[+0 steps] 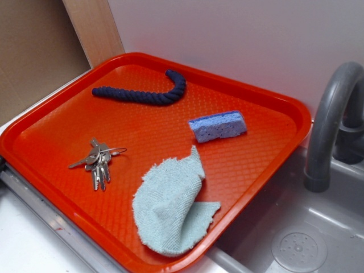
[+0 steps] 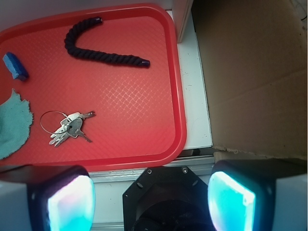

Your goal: Grab the blue sponge.

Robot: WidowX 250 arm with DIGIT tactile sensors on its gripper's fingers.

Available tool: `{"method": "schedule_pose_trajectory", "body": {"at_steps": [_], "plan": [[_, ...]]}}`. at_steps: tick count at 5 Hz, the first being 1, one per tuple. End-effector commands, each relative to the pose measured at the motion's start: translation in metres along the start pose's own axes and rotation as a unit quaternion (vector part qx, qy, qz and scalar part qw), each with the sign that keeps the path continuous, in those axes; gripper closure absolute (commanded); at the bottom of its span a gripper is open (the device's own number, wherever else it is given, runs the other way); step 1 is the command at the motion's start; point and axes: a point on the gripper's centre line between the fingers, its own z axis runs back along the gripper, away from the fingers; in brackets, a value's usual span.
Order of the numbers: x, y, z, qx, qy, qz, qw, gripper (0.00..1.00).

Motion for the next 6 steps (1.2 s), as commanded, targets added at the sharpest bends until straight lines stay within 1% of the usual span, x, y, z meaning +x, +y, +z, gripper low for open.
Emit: {"method": "schedule_pose_trajectory", "body": {"at_steps": [1,2,3,4,5,6], "plan": [[0.0,0.0,0.0,0.0,0.0,0.0,1.0,0.0],[0.025,-0.043,-0.001,-0.001,-0.03,-0.091,0.995,0.0],[0.047,-0.097,-0.007,-0.025,-0.069,-0.214,0.974,0.0],[0.041,-0.128,-0.01,-0.062,-0.098,-0.289,0.95,0.0],[0.074,-0.164,-0.038,-0.12,-0.093,-0.337,0.929,0.0],[0.099,-0.19,-0.068,-0.107,-0.038,-0.355,0.928,0.0]]}}
